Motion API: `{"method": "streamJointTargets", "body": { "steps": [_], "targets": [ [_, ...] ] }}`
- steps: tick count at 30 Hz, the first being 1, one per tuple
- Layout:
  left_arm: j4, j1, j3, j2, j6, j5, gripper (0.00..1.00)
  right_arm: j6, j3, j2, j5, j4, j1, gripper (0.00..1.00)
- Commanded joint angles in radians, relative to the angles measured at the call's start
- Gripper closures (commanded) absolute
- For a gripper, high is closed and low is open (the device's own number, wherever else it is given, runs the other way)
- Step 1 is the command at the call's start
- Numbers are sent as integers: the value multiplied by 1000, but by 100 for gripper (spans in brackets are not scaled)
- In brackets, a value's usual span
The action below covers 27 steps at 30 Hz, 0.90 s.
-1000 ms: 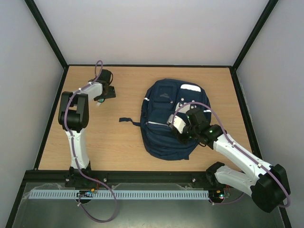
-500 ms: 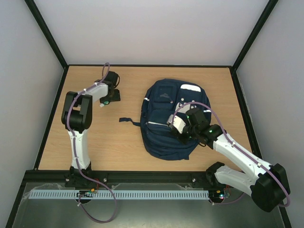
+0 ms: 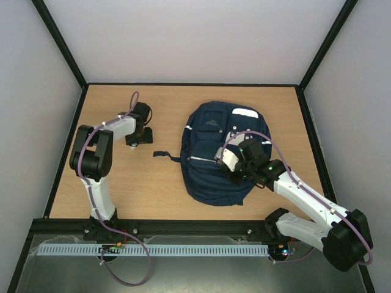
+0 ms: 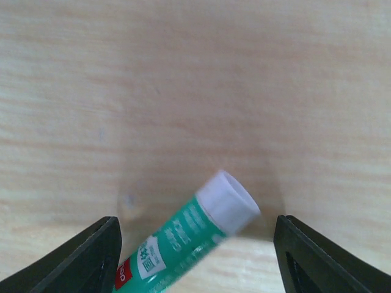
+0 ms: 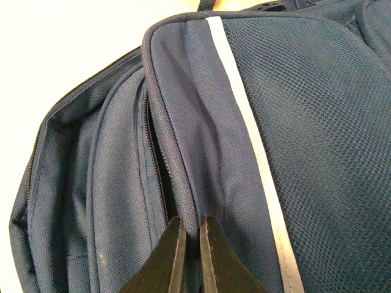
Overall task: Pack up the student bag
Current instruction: Pick up the stationery from the center of the board.
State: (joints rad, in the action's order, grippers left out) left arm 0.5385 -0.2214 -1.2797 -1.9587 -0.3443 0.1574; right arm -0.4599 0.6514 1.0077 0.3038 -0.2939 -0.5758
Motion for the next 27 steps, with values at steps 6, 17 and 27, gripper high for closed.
{"method": "streamJointTargets", "body": {
  "steps": [6,17,27],
  "targets": [
    [42,-86,168,128,-9,-36,29,6,-4,6,5,-15,4,97],
    [31,-85,135,153,-28,-3,34,4,-3,13,11,-19,4,97],
    [62,-86,3,27,7,-24,50,4,-6,5,-2,-19,4,97]
  ]
}}
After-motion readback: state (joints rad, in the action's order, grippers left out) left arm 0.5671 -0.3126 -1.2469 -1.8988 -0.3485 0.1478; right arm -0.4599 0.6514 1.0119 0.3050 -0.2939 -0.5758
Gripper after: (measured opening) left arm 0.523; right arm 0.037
